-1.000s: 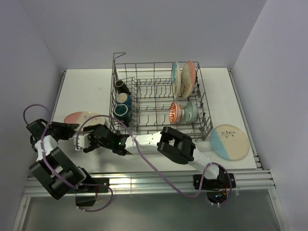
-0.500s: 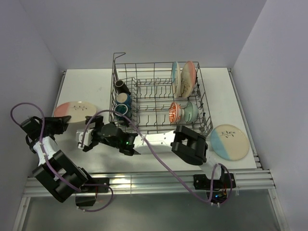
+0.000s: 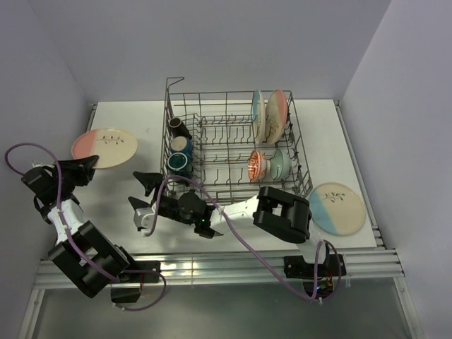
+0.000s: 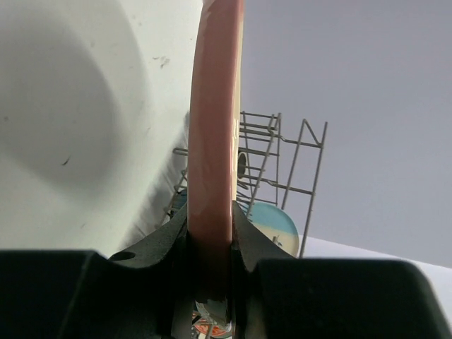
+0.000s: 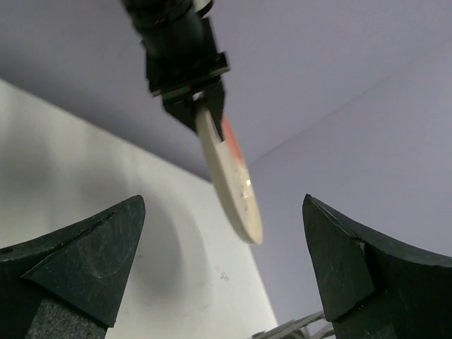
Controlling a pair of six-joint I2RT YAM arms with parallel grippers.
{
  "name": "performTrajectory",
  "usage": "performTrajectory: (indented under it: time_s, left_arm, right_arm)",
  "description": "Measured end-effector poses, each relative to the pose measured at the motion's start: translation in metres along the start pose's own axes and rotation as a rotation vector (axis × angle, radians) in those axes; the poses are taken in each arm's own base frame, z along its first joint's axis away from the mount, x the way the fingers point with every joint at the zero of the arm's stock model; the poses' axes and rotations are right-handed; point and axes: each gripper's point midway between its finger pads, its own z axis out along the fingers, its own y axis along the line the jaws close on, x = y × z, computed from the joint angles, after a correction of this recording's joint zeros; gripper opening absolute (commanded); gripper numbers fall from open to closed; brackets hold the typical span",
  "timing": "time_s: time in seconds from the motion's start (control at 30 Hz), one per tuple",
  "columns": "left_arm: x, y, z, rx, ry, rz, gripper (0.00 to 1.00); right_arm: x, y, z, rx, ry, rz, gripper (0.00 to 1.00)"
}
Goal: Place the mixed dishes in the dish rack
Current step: Pass the plate from the left arm to the right
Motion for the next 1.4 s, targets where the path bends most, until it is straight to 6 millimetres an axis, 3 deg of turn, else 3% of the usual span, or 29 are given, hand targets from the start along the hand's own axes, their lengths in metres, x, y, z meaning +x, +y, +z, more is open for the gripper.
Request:
performTrajectory:
  time_s: [0.2,0.53,0.63,1.07,1.17,1.27,1.4]
  left_arm:
    - [0.002,-0.017,-0.001,0.068,0.022,0.011,0.0]
    - [0.016,-0.06,-0.002,0.208,0.097,0.081,0.0]
    - [0.02,-0.075,-0.004,0.258,0.116,0.102,0.0]
    - [0.044,-0.148,-0.007,0.467,0.193,0.197,0.0]
    - [0.052,-0.162,-0.01,0.509,0.211,0.232,0.0]
    - [0.062,-0.17,-0.011,0.535,0.235,0.254,0.0]
    - [0.075,-0.177,-0.013,0.566,0.271,0.279,0.0]
  right_arm:
    - [-0.02,-0.027,0.0,0.105,-0.081,-0.047,1.0]
    - [-0.023,-0.031,-0.007,0.125,-0.076,-0.114,1.0]
    - [-0.027,-0.045,-0.011,0.156,-0.062,-0.091,1.0]
    - [-0.073,-0.173,-0.037,0.482,-0.038,0.16,1.0]
    - [-0.074,-0.197,-0.04,0.5,0.011,0.267,1.0]
    - [-0.071,-0.223,-0.029,0.446,0.07,0.423,0.97]
    - [-0.055,-0.287,-0.02,0.338,0.102,0.642,1.0]
